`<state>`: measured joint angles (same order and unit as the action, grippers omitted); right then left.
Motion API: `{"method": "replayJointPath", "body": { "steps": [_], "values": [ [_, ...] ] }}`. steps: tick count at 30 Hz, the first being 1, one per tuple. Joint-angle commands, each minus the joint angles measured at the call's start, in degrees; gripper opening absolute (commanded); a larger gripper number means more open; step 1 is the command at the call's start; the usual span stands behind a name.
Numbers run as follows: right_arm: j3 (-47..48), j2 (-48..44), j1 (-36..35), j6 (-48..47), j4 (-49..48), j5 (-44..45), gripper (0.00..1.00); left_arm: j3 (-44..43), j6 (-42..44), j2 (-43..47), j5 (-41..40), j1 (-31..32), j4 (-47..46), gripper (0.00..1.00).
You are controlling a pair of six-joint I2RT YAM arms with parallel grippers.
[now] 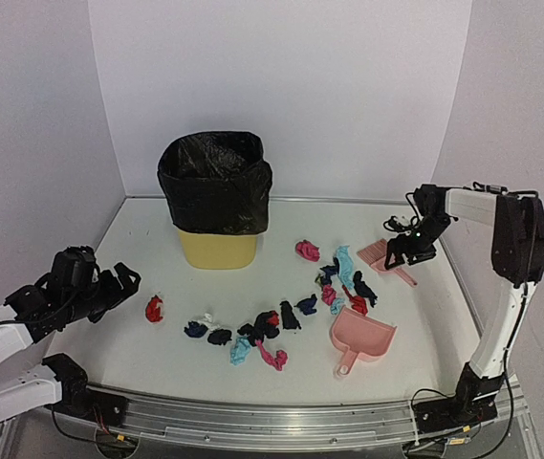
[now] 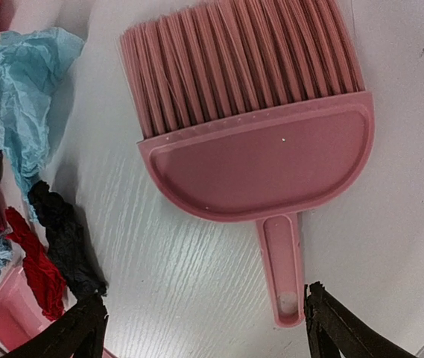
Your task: Sweep away the paper scraps from the table
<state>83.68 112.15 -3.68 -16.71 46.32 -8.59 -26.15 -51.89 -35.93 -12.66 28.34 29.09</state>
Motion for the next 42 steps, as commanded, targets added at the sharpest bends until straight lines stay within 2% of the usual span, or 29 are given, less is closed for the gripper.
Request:
{"method": "replayJointPath", "body": {
  "steps": [1, 10, 24, 31, 38, 42],
  "values": [
    [4.45, 4.33, -0.13, -5.74, 2.5, 3.35, 0.88, -2.51, -0.48, 0.48, -2.27, 0.05, 2.14, 1.0],
    [6.43, 8.46, -0.15, -9.26, 3.38, 7.98, 0.84, -2.71, -1.82, -1.0, -2.51, 0.05, 1.61, 1.0],
    [5.58, 13.29, -0.2, -8.06, 3.78, 11.02, 0.51, -3.12, -3.04, -1.3, -4.77, 0.05, 2.6, 1.0],
    [3.31, 12.22, -0.76, -7.89, 3.7, 13.45, 0.31, -2.98, -3.4, -0.16, -5.72, 0.05, 2.85, 1.0],
    [2.16, 10.98, -3.11, -8.95, 3.59, 16.54, 0.15, -2.94, -3.77, 1.89, -6.84, 0.05, 4.66, 1.0],
    [1.47, 8.03, -3.58, -6.41, 2.68, 16.92, 0.06, -2.73, -3.57, 4.42, -6.7, 0.03, 5.25, 1.0]
  ]
}}
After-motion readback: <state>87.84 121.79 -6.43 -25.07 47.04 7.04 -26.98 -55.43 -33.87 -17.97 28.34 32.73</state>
